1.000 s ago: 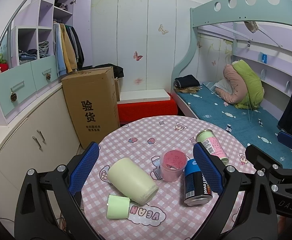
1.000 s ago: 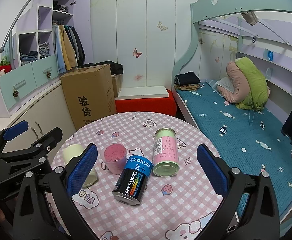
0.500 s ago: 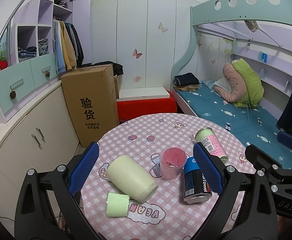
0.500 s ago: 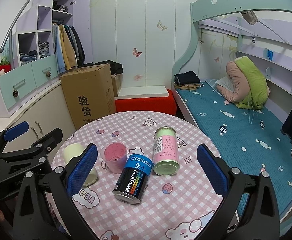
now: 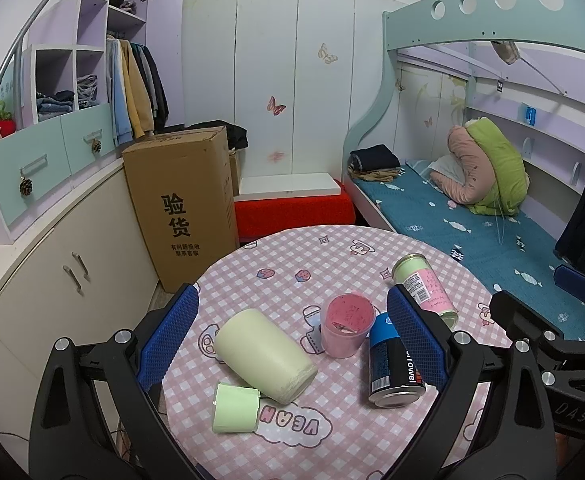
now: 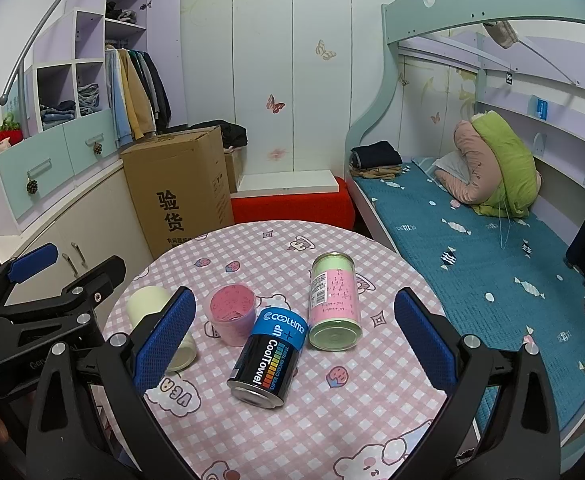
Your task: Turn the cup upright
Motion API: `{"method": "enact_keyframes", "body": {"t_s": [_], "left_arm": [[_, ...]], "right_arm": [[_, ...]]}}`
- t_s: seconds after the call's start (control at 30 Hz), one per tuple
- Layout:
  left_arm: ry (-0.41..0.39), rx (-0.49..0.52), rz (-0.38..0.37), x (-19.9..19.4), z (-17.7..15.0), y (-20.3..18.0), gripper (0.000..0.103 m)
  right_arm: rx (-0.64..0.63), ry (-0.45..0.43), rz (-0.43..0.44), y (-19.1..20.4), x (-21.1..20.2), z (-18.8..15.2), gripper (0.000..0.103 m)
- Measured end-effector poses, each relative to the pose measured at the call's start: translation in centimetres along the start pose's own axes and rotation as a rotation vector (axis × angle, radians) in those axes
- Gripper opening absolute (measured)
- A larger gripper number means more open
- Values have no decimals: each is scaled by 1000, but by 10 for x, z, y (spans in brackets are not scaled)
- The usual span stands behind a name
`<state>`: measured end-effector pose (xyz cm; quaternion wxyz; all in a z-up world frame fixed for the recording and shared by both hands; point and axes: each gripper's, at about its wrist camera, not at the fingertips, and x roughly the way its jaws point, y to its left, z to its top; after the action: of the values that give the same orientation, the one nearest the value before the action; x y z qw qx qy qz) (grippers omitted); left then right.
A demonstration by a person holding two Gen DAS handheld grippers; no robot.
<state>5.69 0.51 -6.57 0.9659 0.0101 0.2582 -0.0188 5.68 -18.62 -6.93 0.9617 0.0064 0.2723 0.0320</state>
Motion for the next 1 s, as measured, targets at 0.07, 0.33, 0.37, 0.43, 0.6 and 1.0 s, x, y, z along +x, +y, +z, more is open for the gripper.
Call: {"method": "enact_keyframes", "body": {"t_s": [0.07, 0.33, 0.37, 0.43, 0.6, 1.0], "left_arm": [[0, 0, 0, 0, 0, 0, 95], [0, 1, 2, 0, 0, 1, 95], [0, 0, 1, 0, 0, 0, 95], [-2, -1, 1, 0, 0, 1, 95], [-3, -1, 2, 0, 0, 1, 95], [-7, -1, 3, -4, 2, 2, 95]], "right_arm": [[0, -1, 0, 0, 0, 0, 96], [2, -4, 2, 1, 0, -1, 96], [1, -5, 2, 2, 0, -1, 96], [0, -6, 2, 2, 0, -2, 96], [-1, -7, 3, 1, 0, -1, 96], [-5, -8, 0, 1, -1, -1, 96]]}}
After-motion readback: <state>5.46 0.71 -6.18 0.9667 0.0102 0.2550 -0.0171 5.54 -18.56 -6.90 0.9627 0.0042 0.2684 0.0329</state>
